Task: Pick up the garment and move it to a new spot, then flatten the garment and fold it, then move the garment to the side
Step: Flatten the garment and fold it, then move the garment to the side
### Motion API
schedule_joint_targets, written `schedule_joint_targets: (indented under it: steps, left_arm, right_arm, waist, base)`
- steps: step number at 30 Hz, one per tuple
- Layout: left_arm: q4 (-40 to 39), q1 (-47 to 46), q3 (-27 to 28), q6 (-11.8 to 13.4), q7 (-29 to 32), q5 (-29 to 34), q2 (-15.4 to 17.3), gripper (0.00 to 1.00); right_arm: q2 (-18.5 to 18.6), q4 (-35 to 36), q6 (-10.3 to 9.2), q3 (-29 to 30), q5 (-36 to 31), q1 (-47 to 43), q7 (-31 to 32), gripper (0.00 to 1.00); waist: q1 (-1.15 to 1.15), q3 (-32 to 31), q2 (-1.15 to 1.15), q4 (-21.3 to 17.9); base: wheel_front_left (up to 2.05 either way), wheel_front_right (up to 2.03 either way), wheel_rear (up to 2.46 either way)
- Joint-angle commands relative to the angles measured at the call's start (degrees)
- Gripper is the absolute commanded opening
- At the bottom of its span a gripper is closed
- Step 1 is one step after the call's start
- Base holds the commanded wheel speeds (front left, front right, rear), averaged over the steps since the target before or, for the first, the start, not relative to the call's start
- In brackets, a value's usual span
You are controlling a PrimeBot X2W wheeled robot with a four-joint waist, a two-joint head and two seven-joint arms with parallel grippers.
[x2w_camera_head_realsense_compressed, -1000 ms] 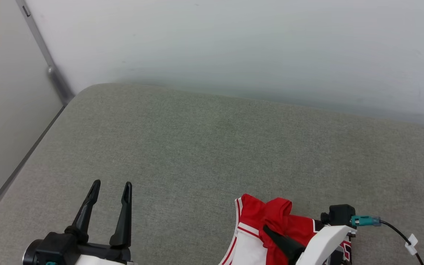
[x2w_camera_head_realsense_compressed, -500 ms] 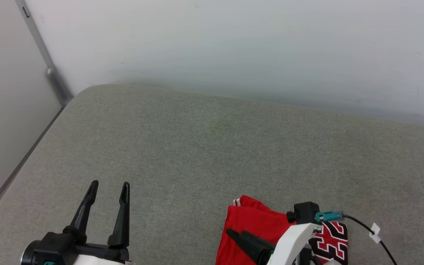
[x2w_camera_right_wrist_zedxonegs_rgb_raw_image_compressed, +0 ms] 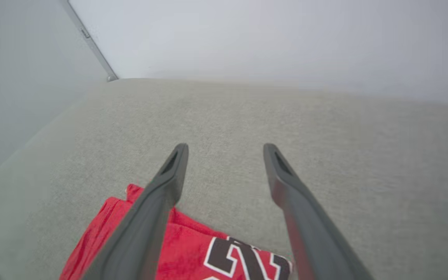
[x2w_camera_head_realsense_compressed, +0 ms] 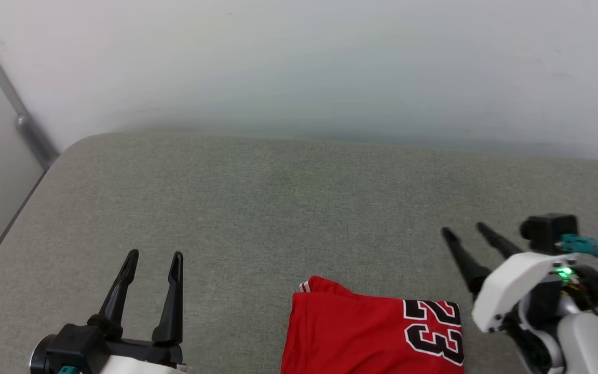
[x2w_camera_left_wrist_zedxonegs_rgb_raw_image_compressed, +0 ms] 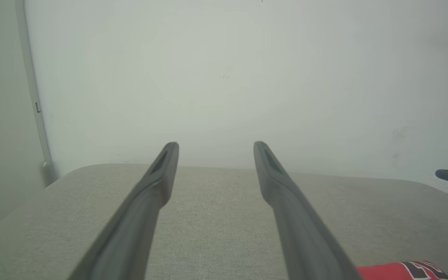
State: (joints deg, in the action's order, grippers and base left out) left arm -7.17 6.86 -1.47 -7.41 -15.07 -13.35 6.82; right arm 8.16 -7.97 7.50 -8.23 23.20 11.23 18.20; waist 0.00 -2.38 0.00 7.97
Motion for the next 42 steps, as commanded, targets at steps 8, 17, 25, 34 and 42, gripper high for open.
schedule_joint_targets:
  steps: [8,17,25,34,42]
  left_arm:
    - [0.4,-1.4,-0.7,-0.1,-0.1,-0.3,-0.3,1.00]
    - [0.9,-0.6,-2.0,-0.1,-0.1,-0.3,-0.1,1.00]
    - [1.3,0.8,-3.0,-0.1,-0.1,-0.1,-0.5,1.00]
    - [1.3,1.0,-3.2,-0.1,-0.1,-0.1,-1.1,1.00]
    - [1.2,0.7,-3.4,-0.1,-0.1,0.2,-1.0,1.00]
  right_arm:
    - [5.2,8.7,-0.01,10.2,-9.1,-6.5,-8.8,1.00]
    - [0.8,15.7,-0.03,16.3,-11.2,-14.9,-20.5,1.00]
    - [-2.8,18.4,-0.02,16.3,-14.6,-19.7,-26.9,1.00]
    - [-4.6,16.6,-0.02,14.6,-16.3,-20.8,-28.3,1.00]
    - [-5.0,16.2,-0.02,14.1,-16.0,-20.0,-28.0,1.00]
  waist:
    - [0.00,0.3,0.00,-2.8]
    - [0.00,0.1,0.00,-4.1]
    - [0.00,0.0,0.00,-4.2]
    - [0.00,0.2,0.00,-4.0]
    - [0.00,0.1,0.00,-3.8]
  base:
    - [0.00,0.00,0.00]
    - [0.00,0.00,0.00]
    - [0.00,0.00,0.00]
    - [0.00,0.00,0.00]
    - [0.00,0.00,0.00]
